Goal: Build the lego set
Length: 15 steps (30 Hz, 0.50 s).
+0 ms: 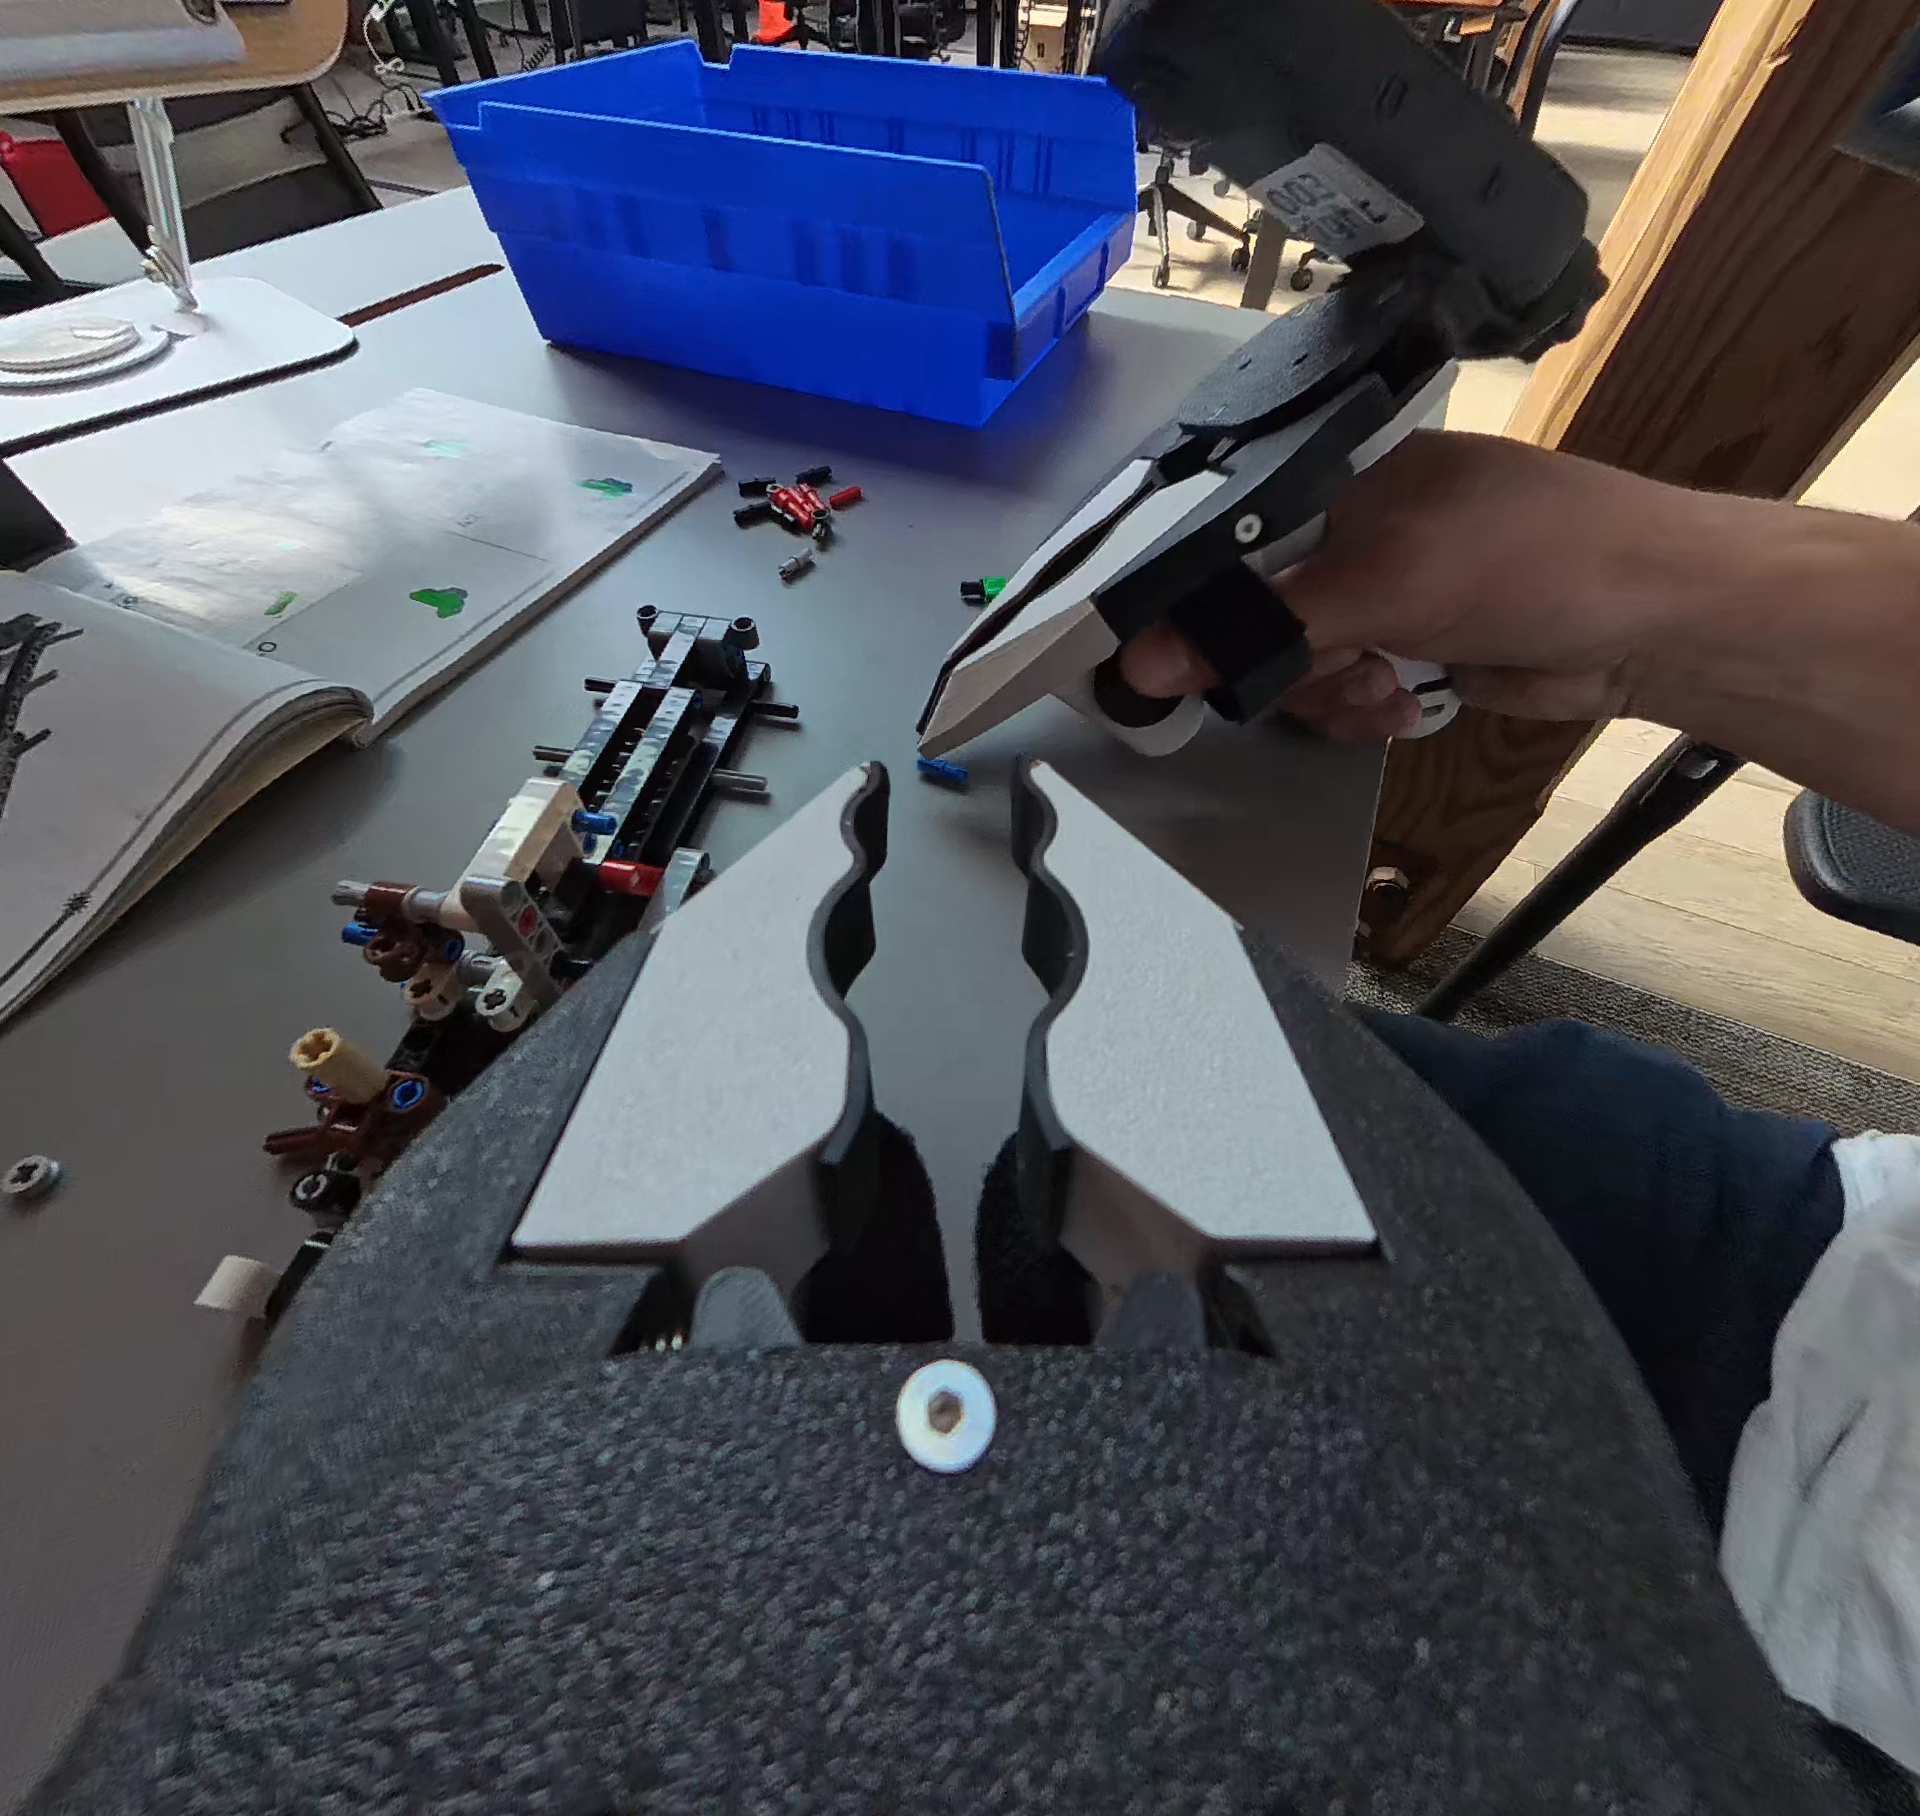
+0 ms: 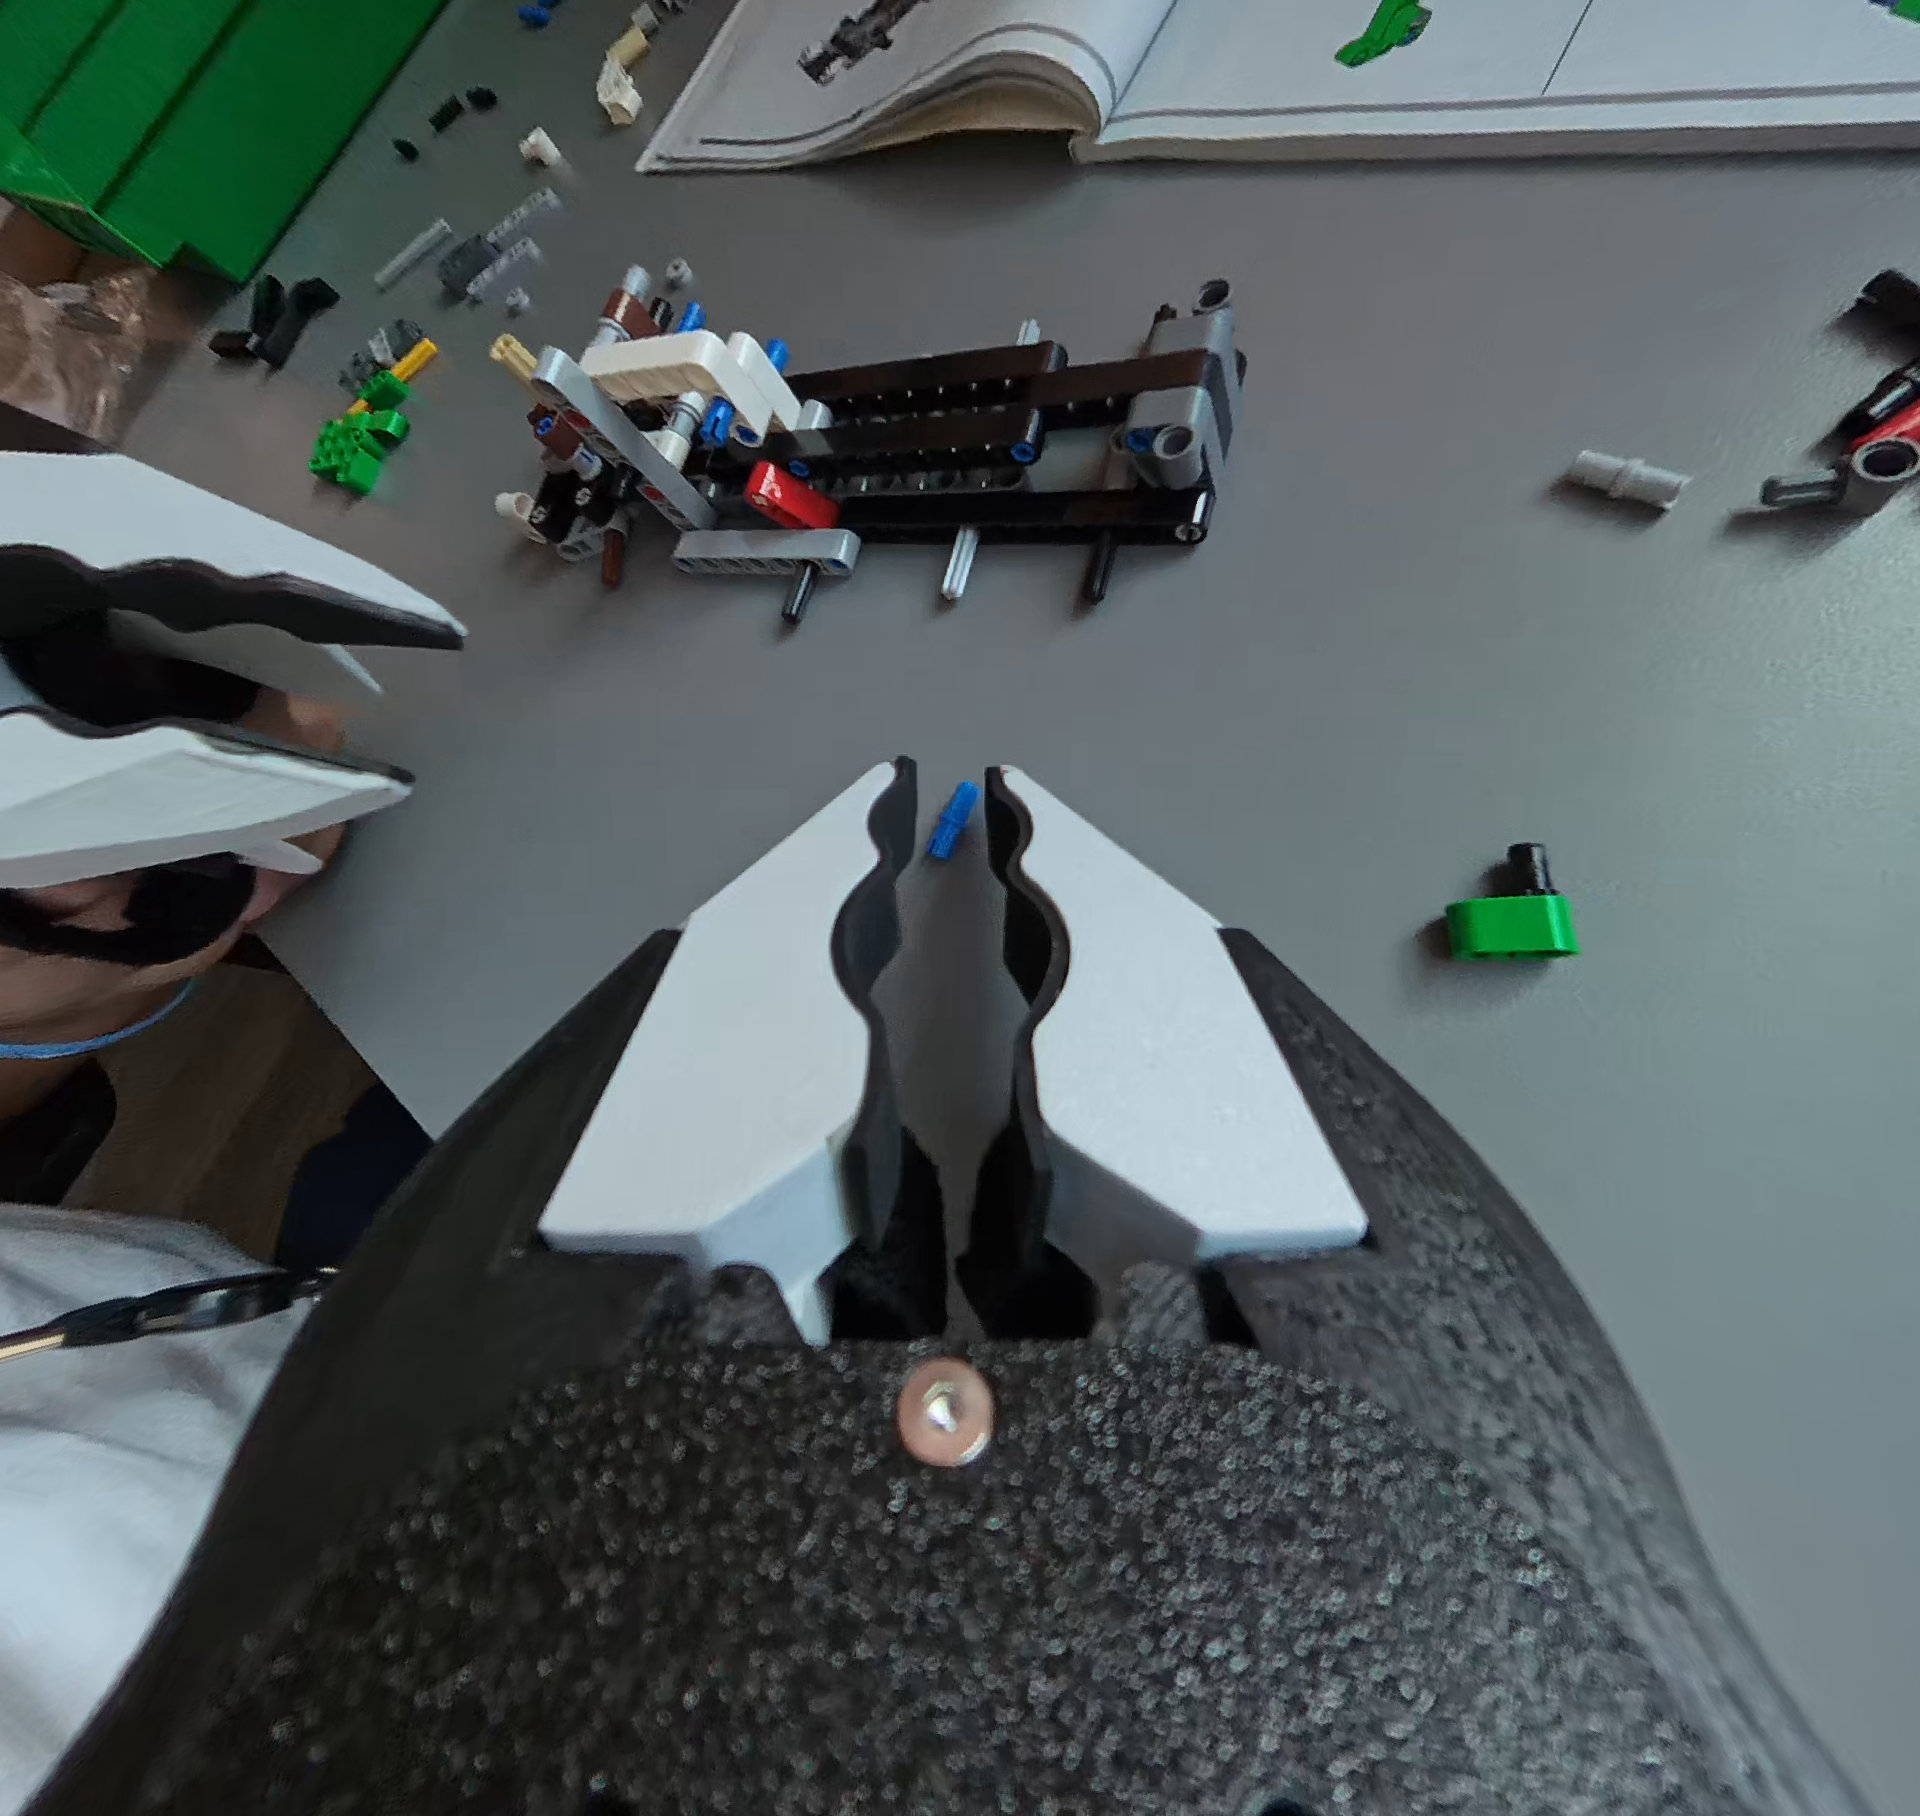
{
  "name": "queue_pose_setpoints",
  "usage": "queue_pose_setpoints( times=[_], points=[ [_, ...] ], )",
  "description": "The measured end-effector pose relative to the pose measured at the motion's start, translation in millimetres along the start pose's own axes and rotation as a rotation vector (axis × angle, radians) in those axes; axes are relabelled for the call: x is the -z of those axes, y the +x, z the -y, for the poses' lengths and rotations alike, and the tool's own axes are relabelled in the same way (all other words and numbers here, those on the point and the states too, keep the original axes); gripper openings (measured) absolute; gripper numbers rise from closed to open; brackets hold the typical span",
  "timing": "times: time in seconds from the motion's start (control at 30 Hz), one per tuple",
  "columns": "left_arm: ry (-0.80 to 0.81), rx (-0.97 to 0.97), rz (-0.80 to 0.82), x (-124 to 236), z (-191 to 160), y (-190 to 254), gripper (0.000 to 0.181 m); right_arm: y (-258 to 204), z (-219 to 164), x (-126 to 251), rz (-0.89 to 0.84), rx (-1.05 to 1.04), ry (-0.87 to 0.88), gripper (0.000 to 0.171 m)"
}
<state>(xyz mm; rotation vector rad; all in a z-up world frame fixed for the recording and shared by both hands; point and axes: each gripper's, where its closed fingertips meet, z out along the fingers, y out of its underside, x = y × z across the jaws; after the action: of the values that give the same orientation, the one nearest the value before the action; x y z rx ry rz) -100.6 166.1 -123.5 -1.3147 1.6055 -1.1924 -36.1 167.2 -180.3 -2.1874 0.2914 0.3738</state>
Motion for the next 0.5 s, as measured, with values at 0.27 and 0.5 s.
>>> queue_pose_setpoints(
  times=[0.27,0.5],
  points=[
    [-0.169,0.069,0.058,-16.0,-22.3,-14.3,0.022,23.6,28.0,37.1,0.054,0.015,0.151,0.027],
    [-0.213,0.090,0.079,-19.3,-28.9,-19.0,0.022,72.3,14.1,60.0,-0.118,0.200,0.034,0.033]
  ],
)
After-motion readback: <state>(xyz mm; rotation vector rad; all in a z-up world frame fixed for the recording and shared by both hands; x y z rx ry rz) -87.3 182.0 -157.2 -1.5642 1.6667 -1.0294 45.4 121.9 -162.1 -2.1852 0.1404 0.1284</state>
